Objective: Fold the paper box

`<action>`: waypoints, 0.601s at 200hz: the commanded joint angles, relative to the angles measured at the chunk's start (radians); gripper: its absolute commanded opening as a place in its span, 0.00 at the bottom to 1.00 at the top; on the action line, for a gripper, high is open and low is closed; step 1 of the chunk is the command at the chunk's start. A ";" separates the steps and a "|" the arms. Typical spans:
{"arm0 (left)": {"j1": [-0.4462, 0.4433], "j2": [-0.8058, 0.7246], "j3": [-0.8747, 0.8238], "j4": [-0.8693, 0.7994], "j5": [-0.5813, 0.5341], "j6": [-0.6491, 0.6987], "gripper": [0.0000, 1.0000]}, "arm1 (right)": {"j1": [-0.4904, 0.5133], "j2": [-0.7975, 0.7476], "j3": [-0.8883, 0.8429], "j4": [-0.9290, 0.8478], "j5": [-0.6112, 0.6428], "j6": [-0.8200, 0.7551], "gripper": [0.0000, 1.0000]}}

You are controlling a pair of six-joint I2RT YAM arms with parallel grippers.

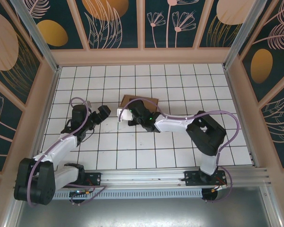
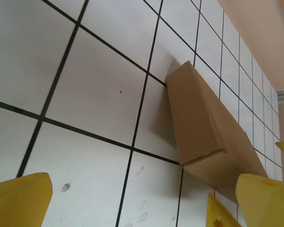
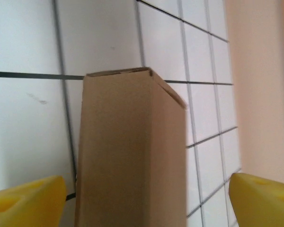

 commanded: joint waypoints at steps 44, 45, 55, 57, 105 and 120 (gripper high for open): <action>0.005 -0.168 -0.022 0.221 -0.284 0.323 0.99 | -0.194 -0.334 -0.148 0.027 -0.566 0.451 0.99; 0.005 -0.167 -0.023 0.225 -0.286 0.329 0.98 | -0.199 -0.339 -0.153 0.034 -0.567 0.459 0.99; 0.005 -0.154 -0.028 0.265 -0.318 0.386 0.98 | -0.249 -0.401 -0.216 0.088 -0.568 0.523 0.99; 0.005 -0.153 -0.031 0.273 -0.324 0.396 0.98 | -0.260 -0.414 -0.230 0.101 -0.566 0.538 0.99; 0.005 -0.067 -0.077 0.491 -0.459 0.740 0.98 | -0.588 -0.676 -0.554 0.317 -0.389 0.834 0.99; 0.007 -0.014 -0.102 0.581 -0.517 0.811 0.99 | -0.689 -0.720 -0.631 0.363 -0.364 0.848 0.99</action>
